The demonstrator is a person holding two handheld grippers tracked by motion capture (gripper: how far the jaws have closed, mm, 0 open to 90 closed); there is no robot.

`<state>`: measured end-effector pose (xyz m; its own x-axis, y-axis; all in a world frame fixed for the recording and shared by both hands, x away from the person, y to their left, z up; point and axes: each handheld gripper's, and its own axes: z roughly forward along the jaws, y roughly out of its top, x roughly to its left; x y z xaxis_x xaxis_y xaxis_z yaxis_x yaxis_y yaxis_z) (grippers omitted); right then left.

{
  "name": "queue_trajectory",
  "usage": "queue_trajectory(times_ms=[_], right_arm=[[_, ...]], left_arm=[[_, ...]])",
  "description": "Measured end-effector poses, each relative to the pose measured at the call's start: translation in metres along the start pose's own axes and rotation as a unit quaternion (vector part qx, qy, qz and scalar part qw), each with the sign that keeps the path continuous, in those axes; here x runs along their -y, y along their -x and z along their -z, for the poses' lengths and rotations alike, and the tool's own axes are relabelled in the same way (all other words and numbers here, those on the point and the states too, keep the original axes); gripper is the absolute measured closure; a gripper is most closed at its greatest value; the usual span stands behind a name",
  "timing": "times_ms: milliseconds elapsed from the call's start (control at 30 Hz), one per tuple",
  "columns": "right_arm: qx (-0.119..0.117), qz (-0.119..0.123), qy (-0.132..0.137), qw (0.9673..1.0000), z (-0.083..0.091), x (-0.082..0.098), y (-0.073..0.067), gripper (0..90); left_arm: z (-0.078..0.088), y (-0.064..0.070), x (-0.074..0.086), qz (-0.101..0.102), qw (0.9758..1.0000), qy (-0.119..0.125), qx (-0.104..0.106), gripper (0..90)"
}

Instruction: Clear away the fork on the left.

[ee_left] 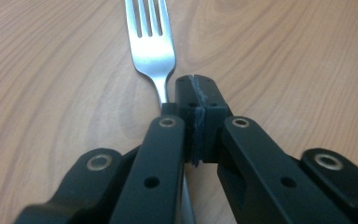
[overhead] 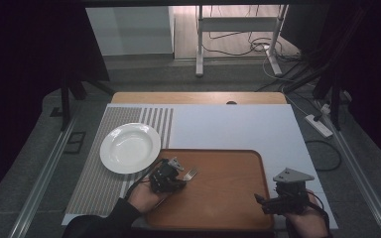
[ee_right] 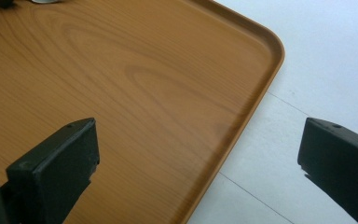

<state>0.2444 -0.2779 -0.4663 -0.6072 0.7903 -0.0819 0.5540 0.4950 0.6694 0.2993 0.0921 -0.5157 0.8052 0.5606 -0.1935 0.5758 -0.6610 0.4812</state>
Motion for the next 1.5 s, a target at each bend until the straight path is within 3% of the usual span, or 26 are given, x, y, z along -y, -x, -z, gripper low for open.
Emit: queue_trajectory(times_ms=[767,1500], right_arm=[[0.000,0.002,0.002,1.0000,0.000,0.000,0.000,0.0],[-0.002,0.005,0.001,1.0000,0.000,0.000,-0.001,0.0]], left_arm=[[0.016,-0.028,0.017,0.045,0.9989,-0.009,-0.013,89.2],[0.026,-0.039,0.029,0.071,0.9969,-0.014,-0.031,88.0]])
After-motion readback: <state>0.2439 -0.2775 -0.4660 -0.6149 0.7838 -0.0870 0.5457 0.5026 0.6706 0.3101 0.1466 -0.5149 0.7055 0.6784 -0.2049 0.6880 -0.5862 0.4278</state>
